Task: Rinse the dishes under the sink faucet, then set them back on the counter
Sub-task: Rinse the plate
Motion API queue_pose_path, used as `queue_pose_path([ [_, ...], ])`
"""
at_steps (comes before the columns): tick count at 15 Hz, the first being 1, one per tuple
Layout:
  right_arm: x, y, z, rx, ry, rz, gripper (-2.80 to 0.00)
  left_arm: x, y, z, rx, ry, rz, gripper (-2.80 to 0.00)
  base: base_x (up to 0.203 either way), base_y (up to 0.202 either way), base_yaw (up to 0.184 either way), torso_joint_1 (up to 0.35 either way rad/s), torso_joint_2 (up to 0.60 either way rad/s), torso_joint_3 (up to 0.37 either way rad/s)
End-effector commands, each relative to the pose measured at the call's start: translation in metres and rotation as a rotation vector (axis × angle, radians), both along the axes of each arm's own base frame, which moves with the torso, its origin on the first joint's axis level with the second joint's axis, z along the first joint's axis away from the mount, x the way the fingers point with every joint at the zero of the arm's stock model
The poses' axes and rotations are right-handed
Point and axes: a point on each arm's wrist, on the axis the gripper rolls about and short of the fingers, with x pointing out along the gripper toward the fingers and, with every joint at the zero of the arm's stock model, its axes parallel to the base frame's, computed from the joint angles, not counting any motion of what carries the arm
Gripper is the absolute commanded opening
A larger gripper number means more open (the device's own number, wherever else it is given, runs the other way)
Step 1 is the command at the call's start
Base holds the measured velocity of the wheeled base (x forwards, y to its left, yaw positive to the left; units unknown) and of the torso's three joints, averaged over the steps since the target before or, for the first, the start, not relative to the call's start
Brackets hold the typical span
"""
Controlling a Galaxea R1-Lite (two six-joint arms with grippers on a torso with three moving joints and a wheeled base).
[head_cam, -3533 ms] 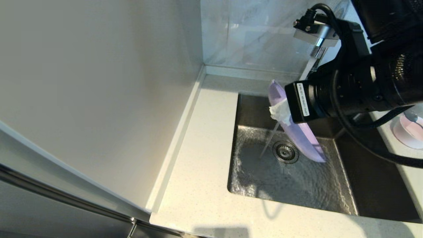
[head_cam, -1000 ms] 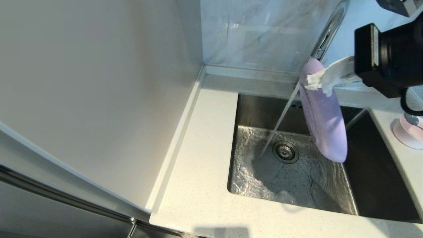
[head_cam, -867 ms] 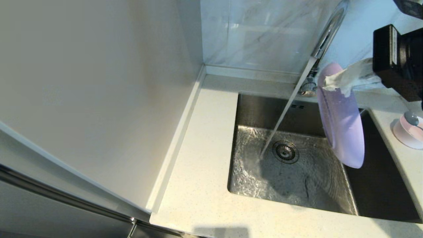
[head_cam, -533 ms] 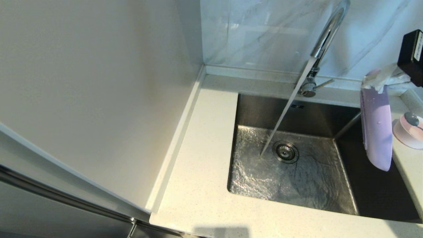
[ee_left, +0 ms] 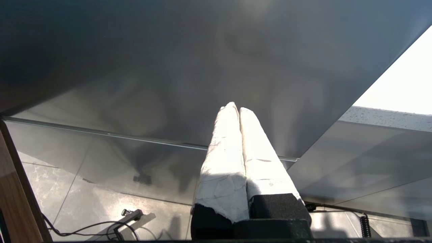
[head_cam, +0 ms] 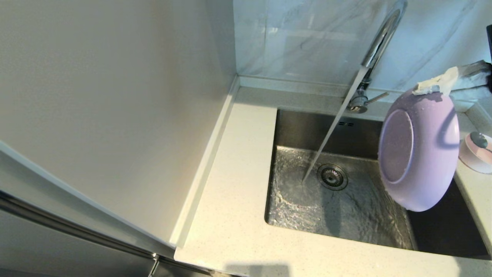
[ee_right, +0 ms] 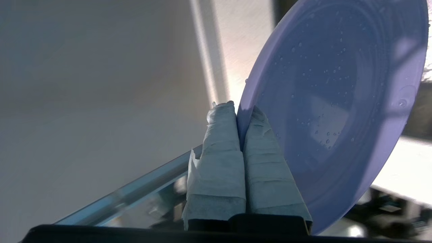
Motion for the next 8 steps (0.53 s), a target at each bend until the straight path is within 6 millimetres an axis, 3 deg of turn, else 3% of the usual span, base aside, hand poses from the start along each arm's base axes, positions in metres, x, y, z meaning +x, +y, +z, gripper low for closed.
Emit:
queue_pose_path([
  [1,0.025,-0.001,-0.009,0.103,0.057,0.026,-2.80,0.000,0.000,0.000,0.000,0.000,0.000,-2.80,0.000,0.000,0.000,0.000,0.00,0.000],
  [8,0.078,-0.006,-0.027,0.128,-0.009,-0.014,-2.80,0.000,0.000,0.000,0.000,0.000,0.001,-2.80,0.000,0.000,0.000,0.000,0.00,0.000],
])
